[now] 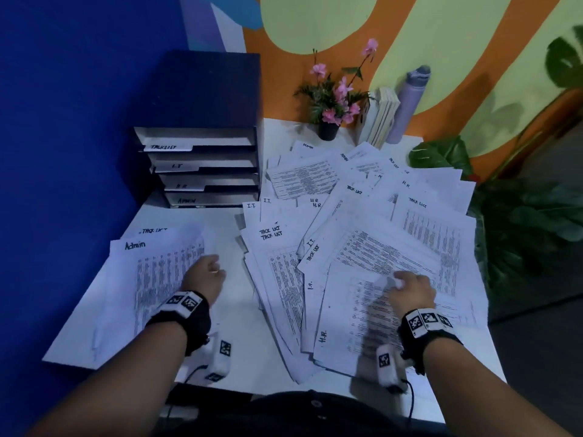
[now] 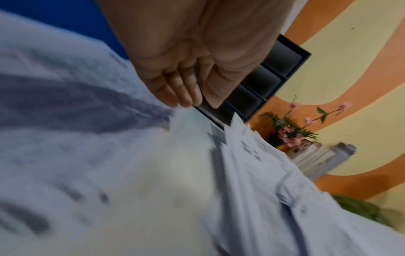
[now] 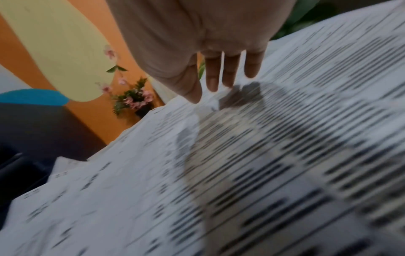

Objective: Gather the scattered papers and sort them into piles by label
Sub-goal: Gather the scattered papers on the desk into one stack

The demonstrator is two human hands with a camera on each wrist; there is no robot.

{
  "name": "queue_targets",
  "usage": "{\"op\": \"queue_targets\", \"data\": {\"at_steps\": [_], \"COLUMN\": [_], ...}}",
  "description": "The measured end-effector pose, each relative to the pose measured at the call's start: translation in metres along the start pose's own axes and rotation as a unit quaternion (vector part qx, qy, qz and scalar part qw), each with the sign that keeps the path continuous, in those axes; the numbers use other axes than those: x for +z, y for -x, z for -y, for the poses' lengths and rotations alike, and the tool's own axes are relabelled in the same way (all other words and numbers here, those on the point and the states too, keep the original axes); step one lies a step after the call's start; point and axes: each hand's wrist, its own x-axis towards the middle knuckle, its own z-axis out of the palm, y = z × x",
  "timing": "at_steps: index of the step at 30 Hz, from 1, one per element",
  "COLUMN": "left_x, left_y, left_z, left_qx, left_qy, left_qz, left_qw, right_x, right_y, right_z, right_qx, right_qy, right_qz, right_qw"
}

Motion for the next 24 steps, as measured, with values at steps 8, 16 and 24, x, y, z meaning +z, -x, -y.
{"op": "queue_targets", "data": {"at_steps": [8, 16, 24], "left_x": [0.085, 0.103, 0.097], "left_y": [0.011, 0.02, 0.034], "left_z": [-0.025, -0.044, -0.031], "left_qx": [-0.099, -0.017, 0.001], "left_qy": [-0.039, -0.09, -0.105], "left_qz": [0.118, 0.066, 0.072], "left_qw": [0.987, 0.994, 0.992], "right_x": [-0.022, -0.034, -0.057], "right_y": [-0.008, -0.027, -0.077], "right_z": [-0.07, -0.057, -0.057], "right_qx": [-0.031, -0.05, -0.014], "right_qy": [0.201, 0.004, -0.037], "right_qz": [0.09, 0.113, 0.013], "right_qw": [0.975, 0.992, 0.999]}}
